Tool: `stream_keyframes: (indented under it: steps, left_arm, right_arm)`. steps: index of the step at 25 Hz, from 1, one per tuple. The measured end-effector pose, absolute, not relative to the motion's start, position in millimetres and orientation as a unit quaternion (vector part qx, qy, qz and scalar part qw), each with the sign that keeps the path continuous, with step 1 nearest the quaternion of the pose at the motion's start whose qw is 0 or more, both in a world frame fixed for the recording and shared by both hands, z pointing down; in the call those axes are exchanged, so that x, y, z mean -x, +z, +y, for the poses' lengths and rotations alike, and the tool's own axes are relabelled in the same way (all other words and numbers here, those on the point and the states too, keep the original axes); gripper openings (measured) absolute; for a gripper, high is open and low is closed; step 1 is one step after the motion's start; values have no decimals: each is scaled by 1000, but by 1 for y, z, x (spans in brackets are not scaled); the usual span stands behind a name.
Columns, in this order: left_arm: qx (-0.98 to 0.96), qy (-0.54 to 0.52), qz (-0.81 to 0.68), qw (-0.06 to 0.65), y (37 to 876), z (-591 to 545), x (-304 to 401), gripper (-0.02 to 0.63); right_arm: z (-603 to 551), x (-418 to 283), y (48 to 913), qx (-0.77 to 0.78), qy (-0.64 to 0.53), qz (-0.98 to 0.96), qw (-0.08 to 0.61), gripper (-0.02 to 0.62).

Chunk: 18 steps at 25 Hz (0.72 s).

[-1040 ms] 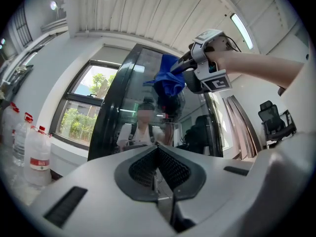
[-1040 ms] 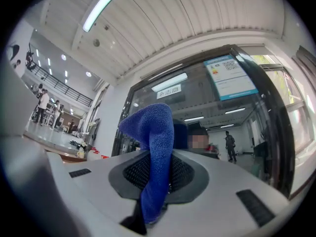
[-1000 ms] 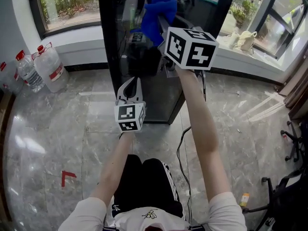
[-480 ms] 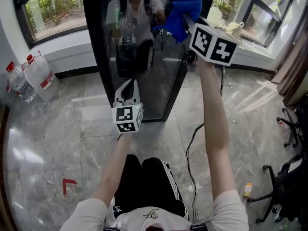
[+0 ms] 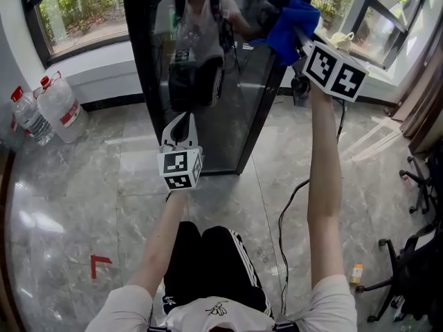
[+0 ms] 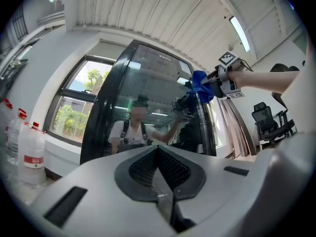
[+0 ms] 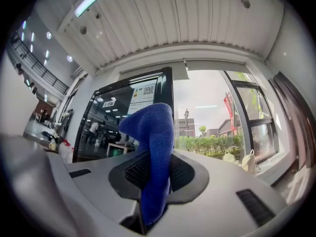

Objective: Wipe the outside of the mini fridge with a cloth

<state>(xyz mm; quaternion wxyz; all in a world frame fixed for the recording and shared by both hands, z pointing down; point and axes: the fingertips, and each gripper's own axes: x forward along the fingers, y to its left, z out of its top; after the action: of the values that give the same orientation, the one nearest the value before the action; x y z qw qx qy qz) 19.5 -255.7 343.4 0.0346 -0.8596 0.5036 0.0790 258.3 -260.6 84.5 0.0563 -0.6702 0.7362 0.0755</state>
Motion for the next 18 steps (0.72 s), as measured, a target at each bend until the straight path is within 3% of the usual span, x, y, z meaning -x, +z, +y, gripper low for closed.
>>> stream_keyframes:
  steps: [10, 18]
  left_arm:
    - [854, 64, 515, 34, 360, -257, -8, 3]
    - [847, 53, 529, 27, 385, -268, 23, 3]
  right_arm:
    - [-262, -324, 108, 727, 53, 683, 50, 80]
    - [-237, -245, 113, 656, 74, 742, 114, 80]
